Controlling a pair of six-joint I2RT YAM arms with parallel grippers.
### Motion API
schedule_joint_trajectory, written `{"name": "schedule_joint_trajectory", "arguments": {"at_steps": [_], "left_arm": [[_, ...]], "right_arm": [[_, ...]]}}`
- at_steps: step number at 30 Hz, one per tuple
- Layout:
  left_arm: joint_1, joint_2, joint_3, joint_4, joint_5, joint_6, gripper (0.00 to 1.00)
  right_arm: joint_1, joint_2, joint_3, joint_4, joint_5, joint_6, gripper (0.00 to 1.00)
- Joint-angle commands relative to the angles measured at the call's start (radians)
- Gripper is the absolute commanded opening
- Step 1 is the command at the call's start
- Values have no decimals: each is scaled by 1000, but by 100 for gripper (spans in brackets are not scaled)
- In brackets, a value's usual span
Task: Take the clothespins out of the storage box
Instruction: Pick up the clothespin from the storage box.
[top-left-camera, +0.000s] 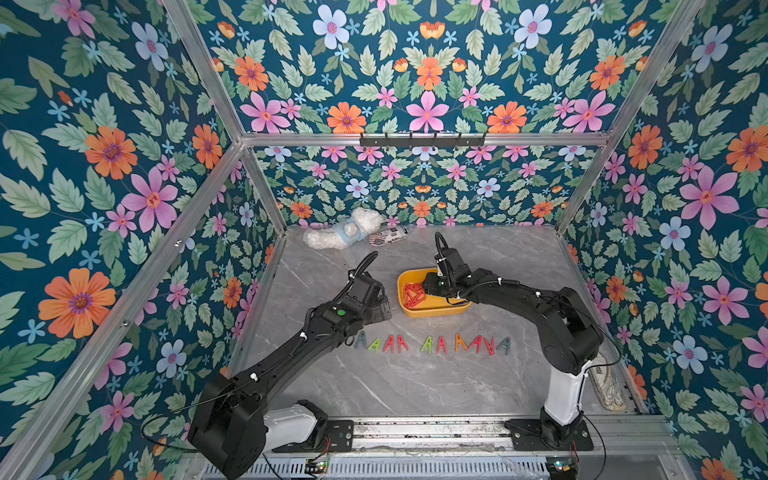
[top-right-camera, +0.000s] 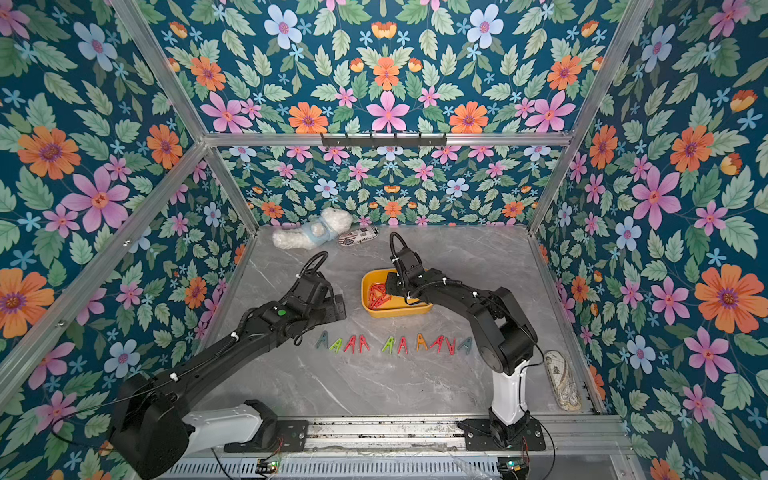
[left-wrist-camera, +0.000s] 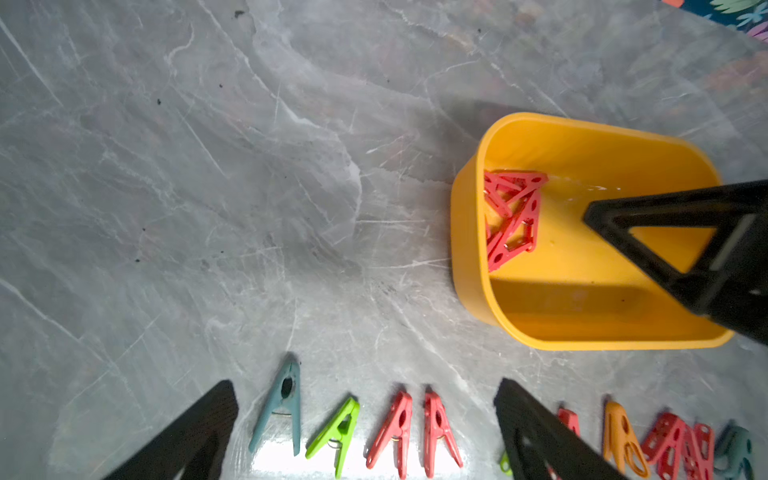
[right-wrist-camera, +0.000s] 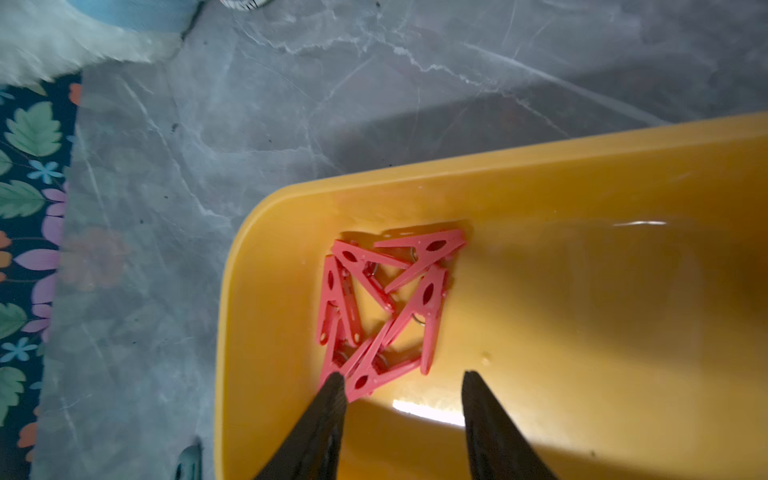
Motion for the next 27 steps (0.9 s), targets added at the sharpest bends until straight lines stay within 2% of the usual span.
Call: {"name": "schedule_joint_trajectory", "arguments": {"at_steps": [1,4,11,18,21,27], "left_arm": [[2,0,22,33,13,15,100],[8,12,39,38,26,27,100],[30,22,47,37,37,49,100],[45,24,36,48,51,52,100],[47,27,36,50,56,52,100],[48,25,31,57,62,47,100]], "right_arm": [[2,46,32,-53,34,-11,43],[2,89,64,-70,39,-13,38],[5,164,130,-122,52,-16,33],[17,189,133,-165,96,-45,32],[17,209,156,-208,125,-44,24],[19,187,138,-201,150,-49,22]]}}
